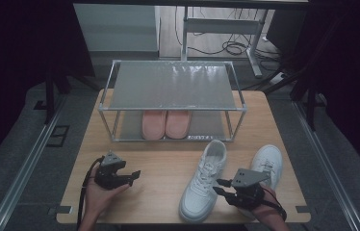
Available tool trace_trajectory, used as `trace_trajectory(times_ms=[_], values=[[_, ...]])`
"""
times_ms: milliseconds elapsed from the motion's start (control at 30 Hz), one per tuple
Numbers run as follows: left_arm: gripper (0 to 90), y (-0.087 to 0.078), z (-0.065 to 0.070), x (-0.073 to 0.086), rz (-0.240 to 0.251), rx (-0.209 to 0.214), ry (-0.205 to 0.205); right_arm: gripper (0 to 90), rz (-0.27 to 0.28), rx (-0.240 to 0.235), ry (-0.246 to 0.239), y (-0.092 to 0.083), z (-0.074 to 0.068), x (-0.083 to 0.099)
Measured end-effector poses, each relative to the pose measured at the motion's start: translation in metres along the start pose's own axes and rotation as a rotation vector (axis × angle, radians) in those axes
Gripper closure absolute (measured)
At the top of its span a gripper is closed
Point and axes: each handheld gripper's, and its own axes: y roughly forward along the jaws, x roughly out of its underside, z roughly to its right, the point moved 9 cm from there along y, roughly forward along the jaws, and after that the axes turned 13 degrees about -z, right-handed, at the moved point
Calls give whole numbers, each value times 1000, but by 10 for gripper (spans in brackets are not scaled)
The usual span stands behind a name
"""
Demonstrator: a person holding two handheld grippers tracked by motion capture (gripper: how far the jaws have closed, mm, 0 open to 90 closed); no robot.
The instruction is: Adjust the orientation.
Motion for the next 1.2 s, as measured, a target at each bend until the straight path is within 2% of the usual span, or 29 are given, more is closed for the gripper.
trace_trajectory(times_ms=[133, 267, 433, 833, 1200], values=[[276, 0, 1, 0, -6, 1, 1, 833, -34, -22, -23, 3, -10, 8], [276, 2, 1, 2, -10, 4, 3, 864, -121, -41, -89, 15, -21, 14], [276, 4, 2, 2, -12, 7, 11, 884, -221, -30, -158, 33, -35, 19], [278, 2, 1, 2, -4, -4, -8, 900, -214, -53, -137, 37, -36, 17], [280, -1, -4, 2, 6, -11, -26, 900, -178, -77, -128, 51, -39, 1]])
